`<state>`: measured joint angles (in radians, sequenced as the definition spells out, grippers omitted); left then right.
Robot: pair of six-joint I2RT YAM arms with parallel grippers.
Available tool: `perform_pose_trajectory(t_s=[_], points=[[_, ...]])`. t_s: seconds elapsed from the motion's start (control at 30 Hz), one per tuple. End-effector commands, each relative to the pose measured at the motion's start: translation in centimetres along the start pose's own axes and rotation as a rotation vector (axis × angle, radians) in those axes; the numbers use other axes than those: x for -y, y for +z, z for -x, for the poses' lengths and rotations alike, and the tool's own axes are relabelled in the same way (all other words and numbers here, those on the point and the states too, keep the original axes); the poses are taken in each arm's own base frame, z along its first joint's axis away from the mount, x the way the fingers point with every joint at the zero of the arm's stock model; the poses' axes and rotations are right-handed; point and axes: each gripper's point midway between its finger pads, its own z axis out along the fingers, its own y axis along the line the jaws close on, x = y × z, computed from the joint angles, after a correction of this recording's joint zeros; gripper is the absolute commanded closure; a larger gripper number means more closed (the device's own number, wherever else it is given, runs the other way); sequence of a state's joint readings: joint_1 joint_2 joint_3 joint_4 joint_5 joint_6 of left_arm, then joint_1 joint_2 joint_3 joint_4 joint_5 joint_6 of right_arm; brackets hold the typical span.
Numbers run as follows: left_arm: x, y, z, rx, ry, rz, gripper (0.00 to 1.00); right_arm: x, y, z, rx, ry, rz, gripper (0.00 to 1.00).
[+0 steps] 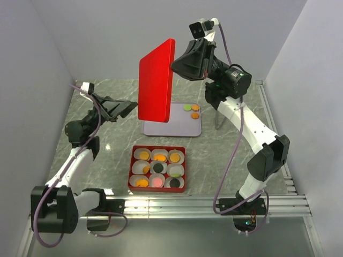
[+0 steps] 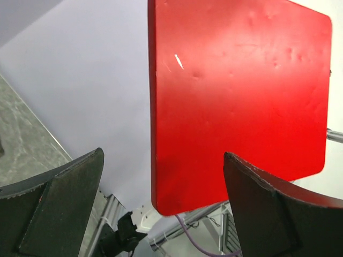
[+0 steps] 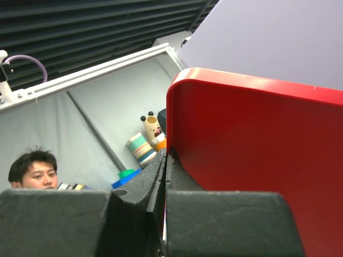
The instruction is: Pack the cookies
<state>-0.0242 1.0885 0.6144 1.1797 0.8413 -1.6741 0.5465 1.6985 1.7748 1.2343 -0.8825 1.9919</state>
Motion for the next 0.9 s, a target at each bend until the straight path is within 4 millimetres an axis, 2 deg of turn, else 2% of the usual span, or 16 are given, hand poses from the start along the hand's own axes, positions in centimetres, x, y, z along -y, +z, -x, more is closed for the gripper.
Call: perform_pose_trajectory(t_s=[0.0, 0.13, 0.23, 0.3, 0.33, 0.5, 0.73, 0.87], points=[[3.0, 1.3, -0.3, -0.039, 0.065, -0.106, 0.01, -3.9, 0.8, -1.0, -0.014, 0.098, 0.121, 1.0], [3.3, 2.2, -1.0, -0.07, 0.034, -0.139, 0.01, -3.6, 0.9, -1.0, -0.016, 0.121, 0.145, 1.0], [4.1, 2.2, -1.0, -0.07, 0.017, -0.19, 0.01, -3.6, 0.8, -1.2, -0.017, 0.131, 0.164, 1.0], [5.6, 2.0, -1.0, -0.078, 0.012, -0.249, 0.01, -3.2, 0.4, -1.3, -0.015, 0.144, 0.171, 1.0], [5.7, 2.1, -1.0, -0.085, -0.001, -0.26, 0.0, -3.1, 0.3, -1.4, -0.014, 0.15, 0.178, 1.0], [8.3, 2.0, -1.0, -0.115, 0.003, -0.357, 0.02, -1.8, -0.9, -1.8, 0.003, 0.187, 0.195, 1.0], [10.4, 1.0, -1.0, -0.126, -0.025, -0.489, 0.24, -1.1, -1.5, -1.8, 0.005, 0.197, 0.206, 1.0], [10.5, 0.8, -1.1, -0.123, -0.036, -0.488, 0.31, -1.0, -2.0, -1.9, 0.007, 0.204, 0.223, 1.0]])
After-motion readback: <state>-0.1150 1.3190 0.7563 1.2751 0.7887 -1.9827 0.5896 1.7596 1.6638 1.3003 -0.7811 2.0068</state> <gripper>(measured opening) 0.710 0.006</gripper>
